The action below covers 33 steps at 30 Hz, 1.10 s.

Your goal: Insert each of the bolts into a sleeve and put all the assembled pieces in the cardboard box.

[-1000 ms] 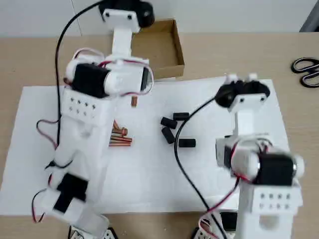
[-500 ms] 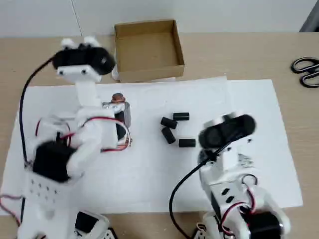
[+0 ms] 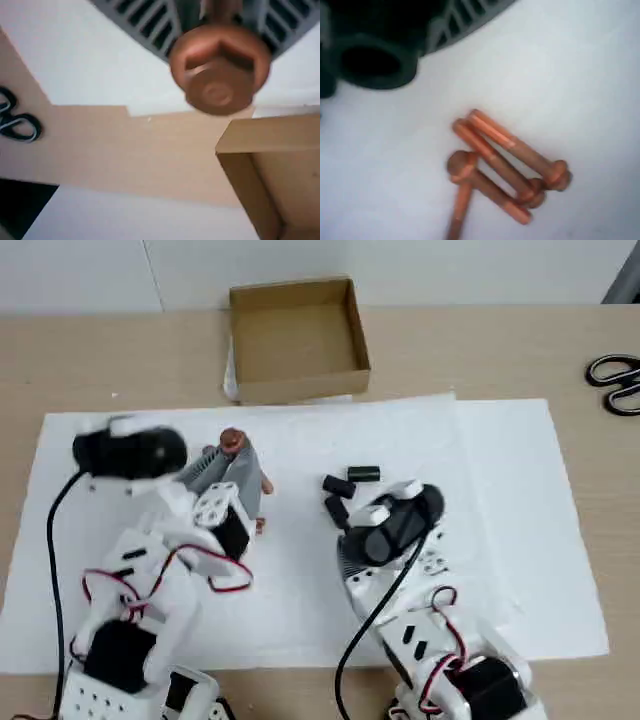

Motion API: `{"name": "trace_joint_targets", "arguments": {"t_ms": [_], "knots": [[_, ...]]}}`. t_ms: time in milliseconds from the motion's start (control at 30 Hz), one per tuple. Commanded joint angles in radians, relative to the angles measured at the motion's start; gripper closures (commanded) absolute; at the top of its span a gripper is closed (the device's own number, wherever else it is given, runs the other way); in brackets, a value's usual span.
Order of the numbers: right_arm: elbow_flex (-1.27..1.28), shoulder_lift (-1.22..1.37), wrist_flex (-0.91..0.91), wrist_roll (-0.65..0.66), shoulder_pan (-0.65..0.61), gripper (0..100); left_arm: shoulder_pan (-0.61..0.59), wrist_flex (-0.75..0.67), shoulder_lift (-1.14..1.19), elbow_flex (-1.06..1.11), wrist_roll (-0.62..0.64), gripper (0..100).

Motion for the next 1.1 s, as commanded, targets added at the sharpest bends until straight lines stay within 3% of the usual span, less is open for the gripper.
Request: {"name": "trace_joint_targets", "arguments": {"t_ms": [0,167,300,1067], "knots": [[0.034,-0.027,-0.085,-0.029,-0.065,99.5,0.012,-0.038,-0.115,0.048,0.008,99],[0.097,-0.054,-0.136,-0.046,-0.131,99.5,0.118,-0.037,-0.224,0.124,0.011,99],[0.137,-0.067,-0.165,-0.041,-0.140,99.5,0.190,-0.035,-0.259,0.145,0.100,99],[0.160,-0.067,-0.191,0.029,-0.140,99.5,0.213,0.061,-0.258,0.107,0.075,99]]}}
